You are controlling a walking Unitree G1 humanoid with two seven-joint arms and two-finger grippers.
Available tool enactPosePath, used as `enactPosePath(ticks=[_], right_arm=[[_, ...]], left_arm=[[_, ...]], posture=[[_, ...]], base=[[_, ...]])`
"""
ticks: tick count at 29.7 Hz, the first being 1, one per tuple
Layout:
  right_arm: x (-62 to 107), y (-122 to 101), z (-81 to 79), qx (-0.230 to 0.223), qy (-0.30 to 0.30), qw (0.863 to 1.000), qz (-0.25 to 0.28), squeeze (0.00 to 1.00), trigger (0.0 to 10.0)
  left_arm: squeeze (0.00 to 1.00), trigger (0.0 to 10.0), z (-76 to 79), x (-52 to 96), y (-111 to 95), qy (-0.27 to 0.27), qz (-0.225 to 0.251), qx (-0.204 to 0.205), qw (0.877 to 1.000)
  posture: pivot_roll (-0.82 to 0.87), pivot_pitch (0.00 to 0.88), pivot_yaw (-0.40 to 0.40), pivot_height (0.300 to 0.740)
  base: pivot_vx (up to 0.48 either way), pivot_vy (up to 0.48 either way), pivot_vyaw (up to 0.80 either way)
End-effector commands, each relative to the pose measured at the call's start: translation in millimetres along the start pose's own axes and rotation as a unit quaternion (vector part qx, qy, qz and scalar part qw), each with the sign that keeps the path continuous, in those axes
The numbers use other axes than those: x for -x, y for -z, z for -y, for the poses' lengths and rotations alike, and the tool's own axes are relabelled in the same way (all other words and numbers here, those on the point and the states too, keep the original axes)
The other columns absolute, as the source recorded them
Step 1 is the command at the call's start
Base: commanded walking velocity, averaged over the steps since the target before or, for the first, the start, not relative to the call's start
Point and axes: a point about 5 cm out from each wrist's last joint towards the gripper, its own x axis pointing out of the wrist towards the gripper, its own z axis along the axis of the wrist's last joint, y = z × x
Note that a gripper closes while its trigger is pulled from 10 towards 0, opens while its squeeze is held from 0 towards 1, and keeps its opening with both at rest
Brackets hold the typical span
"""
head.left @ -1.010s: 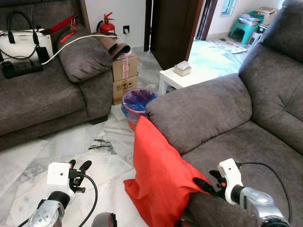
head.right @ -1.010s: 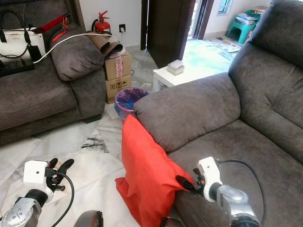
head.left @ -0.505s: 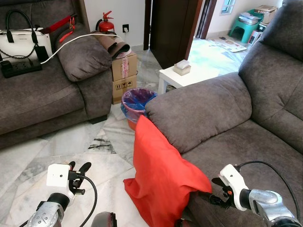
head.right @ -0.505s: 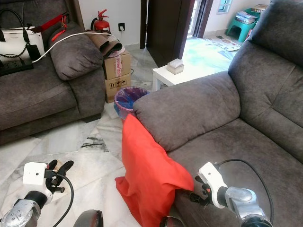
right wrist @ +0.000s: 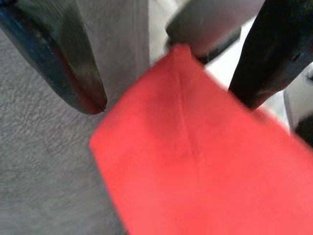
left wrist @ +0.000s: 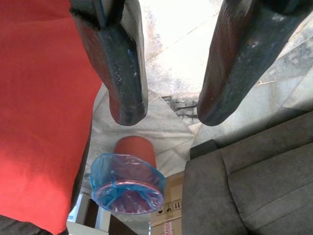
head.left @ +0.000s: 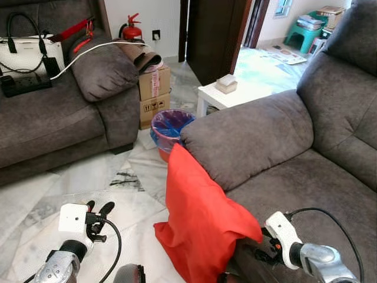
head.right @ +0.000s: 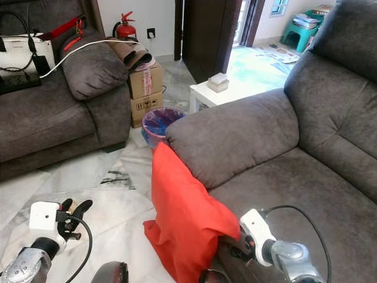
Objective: Move the pillow to the sofa from floor
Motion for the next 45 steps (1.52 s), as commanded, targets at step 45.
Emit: enactPosePath(ticks=[45], right_arm=[[-38.3, -0.6, -52.5, -0.307, 0.024, 0.946, 0.099, 0.00, 10.0]], left_arm=[[0.00, 10.0, 10.8, -0.4, 3.6, 0.018, -0.013, 0.011, 1.000]], posture=[[0.17, 0.127, -0.077, 0.599]], base=[[0.000, 0.000, 0.00]])
